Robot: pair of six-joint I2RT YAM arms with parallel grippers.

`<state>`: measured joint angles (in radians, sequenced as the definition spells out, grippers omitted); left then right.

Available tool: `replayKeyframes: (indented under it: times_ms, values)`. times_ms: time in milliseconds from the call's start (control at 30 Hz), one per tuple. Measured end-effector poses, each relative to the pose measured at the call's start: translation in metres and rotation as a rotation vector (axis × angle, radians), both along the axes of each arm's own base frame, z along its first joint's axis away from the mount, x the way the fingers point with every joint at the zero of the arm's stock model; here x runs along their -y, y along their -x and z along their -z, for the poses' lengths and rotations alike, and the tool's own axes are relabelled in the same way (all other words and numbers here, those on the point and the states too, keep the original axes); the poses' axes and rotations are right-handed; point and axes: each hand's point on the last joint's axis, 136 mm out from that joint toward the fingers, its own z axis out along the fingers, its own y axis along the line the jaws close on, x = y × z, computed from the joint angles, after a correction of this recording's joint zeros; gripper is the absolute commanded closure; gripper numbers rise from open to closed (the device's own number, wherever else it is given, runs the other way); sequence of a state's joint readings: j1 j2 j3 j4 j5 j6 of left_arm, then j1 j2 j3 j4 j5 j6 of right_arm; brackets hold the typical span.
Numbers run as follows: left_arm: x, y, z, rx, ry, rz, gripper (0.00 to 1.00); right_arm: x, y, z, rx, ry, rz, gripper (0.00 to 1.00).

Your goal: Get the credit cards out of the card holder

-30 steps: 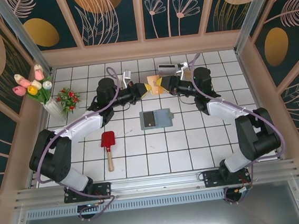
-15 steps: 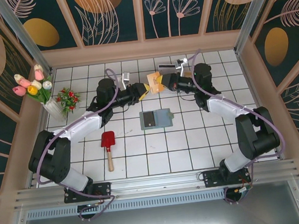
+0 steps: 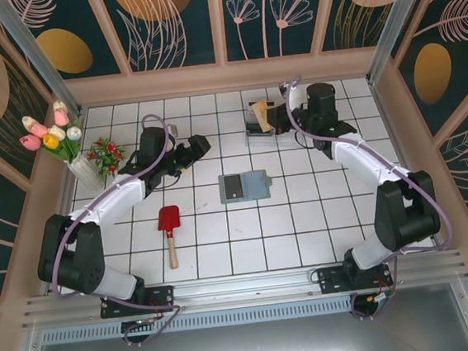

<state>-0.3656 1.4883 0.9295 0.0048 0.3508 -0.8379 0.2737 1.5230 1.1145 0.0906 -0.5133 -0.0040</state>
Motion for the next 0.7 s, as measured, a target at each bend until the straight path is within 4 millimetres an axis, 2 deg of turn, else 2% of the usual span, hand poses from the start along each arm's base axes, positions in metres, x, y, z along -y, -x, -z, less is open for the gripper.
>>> replayKeyframes:
  times_ms: [267,467,700]
  values:
    - [-0.007,0.004,0.004,0.020,-0.071,0.016,0.01,0.037,-0.032,0.013,0.191,0.442,-0.062,1.00]
    - [-0.009,0.006,0.008,0.018,-0.097,0.026,0.02,0.062,-0.043,0.052,0.215,0.737,-0.169,1.00]
    - [-0.009,0.007,0.009,0.020,-0.098,0.034,0.02,0.077,-0.055,0.081,0.186,0.923,-0.286,1.00]
